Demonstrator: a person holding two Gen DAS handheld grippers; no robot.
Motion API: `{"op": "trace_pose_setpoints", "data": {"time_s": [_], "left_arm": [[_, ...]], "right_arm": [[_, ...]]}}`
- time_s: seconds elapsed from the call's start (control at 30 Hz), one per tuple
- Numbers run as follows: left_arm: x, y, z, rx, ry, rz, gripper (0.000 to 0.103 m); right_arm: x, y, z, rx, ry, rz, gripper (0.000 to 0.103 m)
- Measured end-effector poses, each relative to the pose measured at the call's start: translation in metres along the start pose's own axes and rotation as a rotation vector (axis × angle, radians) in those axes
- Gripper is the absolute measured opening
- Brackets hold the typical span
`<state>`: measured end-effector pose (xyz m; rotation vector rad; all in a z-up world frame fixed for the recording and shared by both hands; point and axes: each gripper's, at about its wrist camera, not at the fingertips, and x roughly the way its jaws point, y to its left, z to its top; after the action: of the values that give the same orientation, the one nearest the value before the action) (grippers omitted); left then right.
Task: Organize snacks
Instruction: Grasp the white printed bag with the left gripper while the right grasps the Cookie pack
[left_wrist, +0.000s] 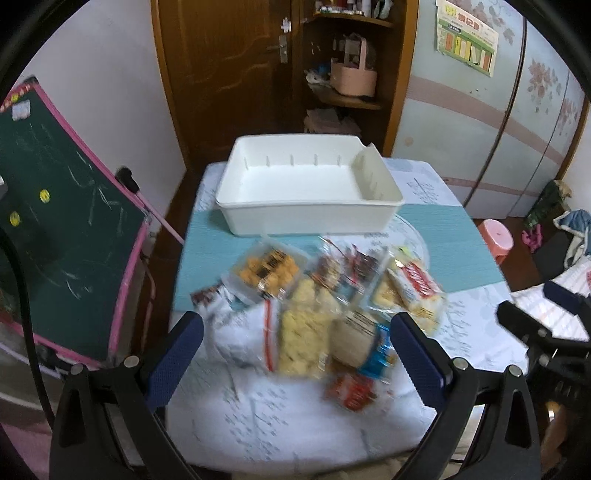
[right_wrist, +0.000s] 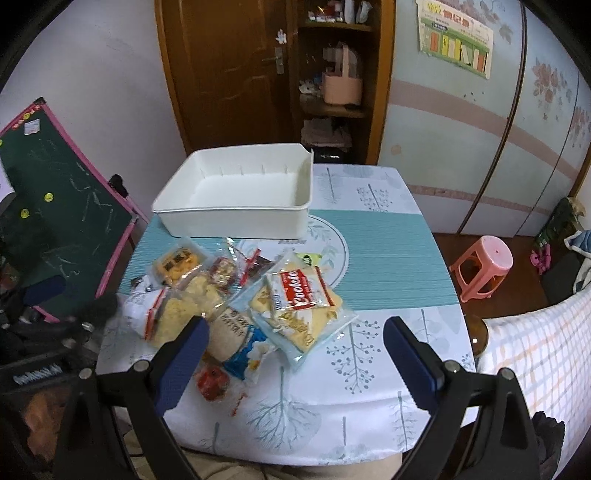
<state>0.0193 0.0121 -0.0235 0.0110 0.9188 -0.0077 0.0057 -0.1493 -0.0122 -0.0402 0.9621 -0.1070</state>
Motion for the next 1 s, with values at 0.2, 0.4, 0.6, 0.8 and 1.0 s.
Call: {"op": "trace_pose_setpoints", "data": {"time_s": [0.2, 0.4, 0.6, 0.8, 1.0], "left_arm": [[0.023, 0.029, 0.003, 0.004, 0.007, 0.031, 0.101], [0.056, 0.074, 0.003, -0.129, 0.126, -0.091, 0.101], [0.092, 0.084, -0.011, -0.101, 0.197, -0.027, 0.101], [0.130, 0.065, -0.029, -0.016, 0.284, -0.034, 0.101], [0.156, 0.080, -0.034, -0.074, 0.350, -0.054, 0.101]], "right_arm": [[0.041, -0.021, 0.003, 0.015, 0.064, -0.066, 0.096], [0.082, -0.034, 0.004, 0.032, 0.147, -0.053, 0.096], [0.119, -0.027, 0.008, 0.005, 0.190, -0.004, 0.096], [0.154, -0.021, 0.011, 0.008, 0.230, 0.049, 0.096], [0.176, -0.017, 0.015, 0.009, 0.271, 0.074, 0.087]]}}
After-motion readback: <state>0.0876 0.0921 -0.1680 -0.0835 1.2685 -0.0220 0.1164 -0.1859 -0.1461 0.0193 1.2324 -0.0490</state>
